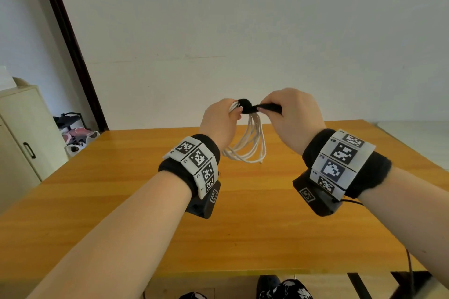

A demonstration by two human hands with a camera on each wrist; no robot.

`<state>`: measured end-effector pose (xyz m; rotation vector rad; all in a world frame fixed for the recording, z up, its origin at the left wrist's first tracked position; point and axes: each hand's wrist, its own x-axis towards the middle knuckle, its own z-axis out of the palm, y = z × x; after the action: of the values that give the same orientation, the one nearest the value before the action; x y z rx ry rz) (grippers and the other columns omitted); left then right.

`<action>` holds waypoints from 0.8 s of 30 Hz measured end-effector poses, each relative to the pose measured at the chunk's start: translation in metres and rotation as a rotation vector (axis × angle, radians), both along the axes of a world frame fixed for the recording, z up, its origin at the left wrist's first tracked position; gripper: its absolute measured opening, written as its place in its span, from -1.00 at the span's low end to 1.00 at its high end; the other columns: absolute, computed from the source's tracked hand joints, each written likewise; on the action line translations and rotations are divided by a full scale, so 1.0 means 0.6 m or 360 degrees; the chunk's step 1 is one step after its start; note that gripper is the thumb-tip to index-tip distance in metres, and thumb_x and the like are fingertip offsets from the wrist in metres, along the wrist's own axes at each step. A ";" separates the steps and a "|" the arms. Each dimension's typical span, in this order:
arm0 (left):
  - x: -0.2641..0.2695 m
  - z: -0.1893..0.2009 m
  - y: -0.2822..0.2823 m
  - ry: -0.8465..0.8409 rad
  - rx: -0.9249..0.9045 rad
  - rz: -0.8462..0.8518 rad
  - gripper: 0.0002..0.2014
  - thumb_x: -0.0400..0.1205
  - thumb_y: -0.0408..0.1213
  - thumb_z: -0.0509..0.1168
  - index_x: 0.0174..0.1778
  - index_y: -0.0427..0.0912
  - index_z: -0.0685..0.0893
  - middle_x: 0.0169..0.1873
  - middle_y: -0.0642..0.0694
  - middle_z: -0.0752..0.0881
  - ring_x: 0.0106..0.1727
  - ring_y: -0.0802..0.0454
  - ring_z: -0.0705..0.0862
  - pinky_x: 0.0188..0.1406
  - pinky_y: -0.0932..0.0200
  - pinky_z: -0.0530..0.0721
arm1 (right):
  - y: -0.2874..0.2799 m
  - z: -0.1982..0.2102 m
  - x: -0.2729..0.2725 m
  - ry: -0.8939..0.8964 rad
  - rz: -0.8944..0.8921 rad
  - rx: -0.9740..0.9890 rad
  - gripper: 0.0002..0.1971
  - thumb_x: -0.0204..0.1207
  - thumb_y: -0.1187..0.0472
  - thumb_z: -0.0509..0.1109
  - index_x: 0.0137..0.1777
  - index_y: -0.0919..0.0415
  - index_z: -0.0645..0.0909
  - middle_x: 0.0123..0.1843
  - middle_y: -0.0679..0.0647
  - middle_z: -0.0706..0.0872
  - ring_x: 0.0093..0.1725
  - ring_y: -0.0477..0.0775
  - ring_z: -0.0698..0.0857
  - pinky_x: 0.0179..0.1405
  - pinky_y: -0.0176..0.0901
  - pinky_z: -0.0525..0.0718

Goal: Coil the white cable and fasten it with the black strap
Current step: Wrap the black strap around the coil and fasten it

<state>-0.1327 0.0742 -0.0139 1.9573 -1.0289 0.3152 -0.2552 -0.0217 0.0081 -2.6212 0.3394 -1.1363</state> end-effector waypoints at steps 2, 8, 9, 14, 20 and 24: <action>0.003 0.001 0.002 0.0012 0.0087 0.0011 -0.79 0.72 -0.27 0.10 -0.03 -0.22 0.63 -0.20 -0.04 0.63 -0.17 0.04 0.54 -0.31 0.33 0.27 | -0.007 0.007 -0.002 -0.0084 -0.0007 -0.0056 -0.79 0.59 0.17 0.29 0.04 0.20 0.74 -0.09 0.15 0.73 -0.11 0.16 0.66 -0.16 -0.07 0.59; -0.007 0.011 0.003 -0.0010 0.0305 -0.0085 -0.75 0.73 -0.23 0.09 0.15 -0.23 0.63 -0.16 -0.03 0.64 -0.14 0.05 0.55 -0.24 0.26 0.32 | -0.030 0.022 0.010 -0.0140 -0.0060 -0.0006 -0.80 0.58 0.17 0.30 0.05 0.16 0.74 -0.02 0.15 0.74 -0.02 0.16 0.66 -0.06 -0.06 0.59; -0.010 0.012 0.003 -0.0031 0.0319 -0.0118 -0.75 0.73 -0.24 0.09 0.14 -0.23 0.63 -0.17 -0.02 0.63 -0.16 0.06 0.54 -0.28 0.26 0.31 | -0.034 0.024 0.013 -0.0134 -0.0060 0.0022 -0.80 0.57 0.18 0.31 0.06 0.16 0.75 0.00 0.15 0.75 0.01 0.15 0.67 -0.03 -0.06 0.60; -0.025 0.020 0.006 -0.0032 0.0268 -0.0266 -0.78 0.71 -0.24 0.13 0.10 -0.23 0.64 -0.22 0.02 0.62 -0.22 0.15 0.53 -0.31 0.59 0.40 | -0.044 0.031 0.029 -0.0087 -0.0031 0.0137 -0.81 0.55 0.18 0.35 0.05 0.16 0.76 0.02 0.11 0.78 0.06 0.11 0.69 0.00 -0.14 0.59; -0.029 0.033 0.015 -0.0005 0.0256 -0.0361 -0.76 0.69 -0.23 0.18 0.09 -0.27 0.68 -0.13 -0.07 0.69 -0.09 0.02 0.62 -0.17 0.31 0.48 | -0.046 0.030 0.038 -0.0008 0.0059 0.0340 -0.84 0.51 0.17 0.41 -0.01 0.18 0.77 -0.09 0.04 0.76 -0.09 -0.04 0.60 -0.13 -0.29 0.50; -0.028 0.027 0.019 0.0009 0.0172 -0.0331 -0.76 0.60 -0.09 0.33 0.00 -0.19 0.71 -0.33 0.09 0.60 -0.30 0.22 0.54 -0.33 0.34 0.42 | -0.049 0.031 0.041 0.0076 0.0089 0.0456 -0.86 0.46 0.16 0.46 -0.05 0.18 0.78 -0.19 -0.01 0.71 -0.14 -0.05 0.61 -0.34 -0.45 0.46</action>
<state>-0.1496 0.0854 0.0025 1.9241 -1.2563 0.1409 -0.2307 -0.0511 0.0267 -2.3935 0.4038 -0.9316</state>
